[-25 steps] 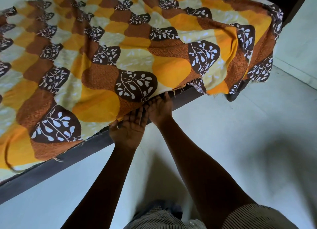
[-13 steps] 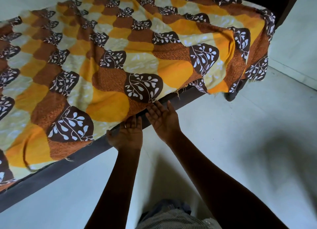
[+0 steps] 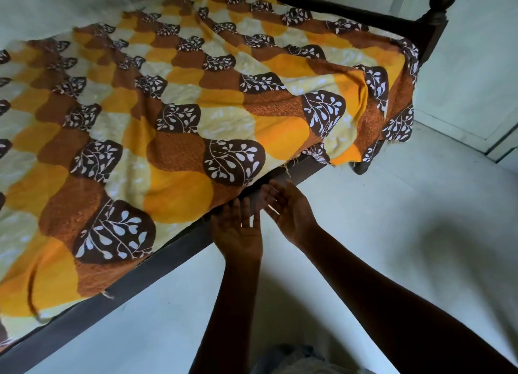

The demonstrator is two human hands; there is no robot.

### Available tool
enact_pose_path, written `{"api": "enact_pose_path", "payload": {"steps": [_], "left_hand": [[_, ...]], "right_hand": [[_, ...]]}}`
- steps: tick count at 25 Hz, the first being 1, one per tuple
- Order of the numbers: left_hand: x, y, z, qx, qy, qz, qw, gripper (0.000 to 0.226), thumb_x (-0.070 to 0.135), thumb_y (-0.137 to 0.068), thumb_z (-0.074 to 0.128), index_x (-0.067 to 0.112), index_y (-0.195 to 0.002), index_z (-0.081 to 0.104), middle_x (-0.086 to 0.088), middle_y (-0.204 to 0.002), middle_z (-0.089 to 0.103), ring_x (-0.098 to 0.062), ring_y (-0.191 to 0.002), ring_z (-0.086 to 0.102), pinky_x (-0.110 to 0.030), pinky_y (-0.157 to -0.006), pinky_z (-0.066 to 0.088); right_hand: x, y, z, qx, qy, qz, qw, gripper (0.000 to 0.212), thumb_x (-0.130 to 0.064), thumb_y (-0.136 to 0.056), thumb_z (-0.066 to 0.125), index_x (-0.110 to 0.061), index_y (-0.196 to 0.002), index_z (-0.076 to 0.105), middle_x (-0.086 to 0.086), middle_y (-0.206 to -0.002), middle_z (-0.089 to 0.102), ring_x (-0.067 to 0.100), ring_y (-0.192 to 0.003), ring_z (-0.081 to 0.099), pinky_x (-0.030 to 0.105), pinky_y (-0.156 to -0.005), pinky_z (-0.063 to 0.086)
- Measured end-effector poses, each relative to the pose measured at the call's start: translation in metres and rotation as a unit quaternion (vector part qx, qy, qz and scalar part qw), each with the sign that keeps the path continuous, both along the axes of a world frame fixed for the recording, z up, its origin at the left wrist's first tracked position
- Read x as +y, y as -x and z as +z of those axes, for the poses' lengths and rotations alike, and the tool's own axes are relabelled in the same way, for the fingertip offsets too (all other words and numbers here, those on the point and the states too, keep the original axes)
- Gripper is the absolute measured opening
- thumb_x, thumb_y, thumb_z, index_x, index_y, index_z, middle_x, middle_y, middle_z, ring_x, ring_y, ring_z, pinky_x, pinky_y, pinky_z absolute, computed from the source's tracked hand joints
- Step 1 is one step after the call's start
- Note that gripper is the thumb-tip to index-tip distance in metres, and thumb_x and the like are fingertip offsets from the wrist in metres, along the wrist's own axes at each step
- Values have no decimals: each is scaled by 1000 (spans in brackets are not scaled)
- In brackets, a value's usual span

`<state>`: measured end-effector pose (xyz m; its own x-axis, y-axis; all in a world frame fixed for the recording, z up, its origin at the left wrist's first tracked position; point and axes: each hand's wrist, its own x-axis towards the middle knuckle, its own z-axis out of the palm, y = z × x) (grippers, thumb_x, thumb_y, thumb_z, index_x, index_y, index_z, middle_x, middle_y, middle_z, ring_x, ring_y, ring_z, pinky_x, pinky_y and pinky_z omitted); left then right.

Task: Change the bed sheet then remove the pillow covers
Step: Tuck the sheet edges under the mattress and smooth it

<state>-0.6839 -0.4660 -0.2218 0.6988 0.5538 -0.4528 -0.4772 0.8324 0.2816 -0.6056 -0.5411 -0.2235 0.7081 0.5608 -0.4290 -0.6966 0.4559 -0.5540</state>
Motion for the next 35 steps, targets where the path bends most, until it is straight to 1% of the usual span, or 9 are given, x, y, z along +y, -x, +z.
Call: {"api": "enact_pose_path", "payload": {"steps": [5, 9, 15, 17, 21, 24, 27, 30, 35], "left_hand": [[-40, -46, 7, 56, 13, -110, 992, 34, 28, -100, 32, 7, -111, 56, -16, -130, 52, -31, -122, 49, -44, -98, 41], [-55, -101, 16, 78, -16, -171, 982, 29, 22, -100, 32, 3, -110, 52, -16, -130, 49, -31, -125, 47, -44, -104, 39], [-38, -140, 5, -12, 15, -146, 989, 34, 21, -98, 32, 0, -117, 51, -16, -143, 42, -31, -134, 38, -46, -108, 31], [-33, -138, -3, -45, 7, -158, 986, 40, 22, -97, 30, 1, -126, 47, -14, -142, 43, -30, -135, 35, -46, -108, 28], [-26, -136, -11, -128, -19, -178, 975, 54, 11, -64, 72, -2, -115, 57, -18, -123, 60, -32, -129, 42, -49, -96, 36], [-20, -138, -21, -169, -10, -202, 965, 72, 8, -39, 88, -1, -106, 67, -16, -129, 57, -32, -122, 51, -55, -94, 44], [-21, -133, -22, -141, 7, -222, 965, 54, 14, -50, 86, 4, -101, 71, -11, -121, 63, -29, -122, 52, -51, -92, 46], [-28, -131, -10, 7, -30, -276, 961, 29, 23, -96, 41, 11, -117, 57, -5, -129, 57, -26, -125, 47, -45, -98, 42], [-48, -143, 17, 96, -217, -405, 883, 33, 25, -101, 28, 19, -125, 49, -4, -132, 53, -22, -113, 54, -33, -87, 48]], "right_hand": [[-31, -48, -8, 37, 1, -136, 990, 15, -15, -95, 47, -13, -100, 61, 2, -83, 70, 12, -77, 67, 25, -79, 52], [-39, -93, -10, 69, -24, -166, 983, 13, -15, -94, 49, -10, -89, 60, 4, -80, 64, 13, -78, 63, 21, -67, 53], [-25, -126, 1, 54, -109, -197, 973, 25, -27, -99, 36, -11, -93, 55, 5, -93, 57, 15, -90, 57, 26, -85, 44], [-23, -135, 6, 30, -121, -227, 966, 28, -25, -100, 34, -9, -109, 55, 5, -107, 57, 17, -106, 52, 27, -98, 39], [-7, -148, 4, 9, -141, -189, 972, 49, -35, -100, 27, -8, -138, 40, 9, -139, 47, 22, -129, 43, 30, -106, 33], [3, -165, 2, 37, -140, -192, 971, 43, -41, -99, 26, -14, -121, 52, 6, -116, 60, 22, -113, 53, 31, -95, 41], [-11, -170, -4, 22, -86, -173, 981, 39, -40, -100, 26, -14, -103, 56, 4, -100, 64, 17, -94, 58, 28, -84, 46], [-36, -147, 1, -14, 38, -169, 985, 27, -25, -99, 39, -10, -107, 59, 7, -104, 63, 18, -92, 60, 28, -87, 47], [-83, -121, 23, -85, 180, -189, 962, 25, -15, -98, 40, -14, -107, 63, 2, -95, 66, 14, -89, 62, 23, -79, 50]]}}
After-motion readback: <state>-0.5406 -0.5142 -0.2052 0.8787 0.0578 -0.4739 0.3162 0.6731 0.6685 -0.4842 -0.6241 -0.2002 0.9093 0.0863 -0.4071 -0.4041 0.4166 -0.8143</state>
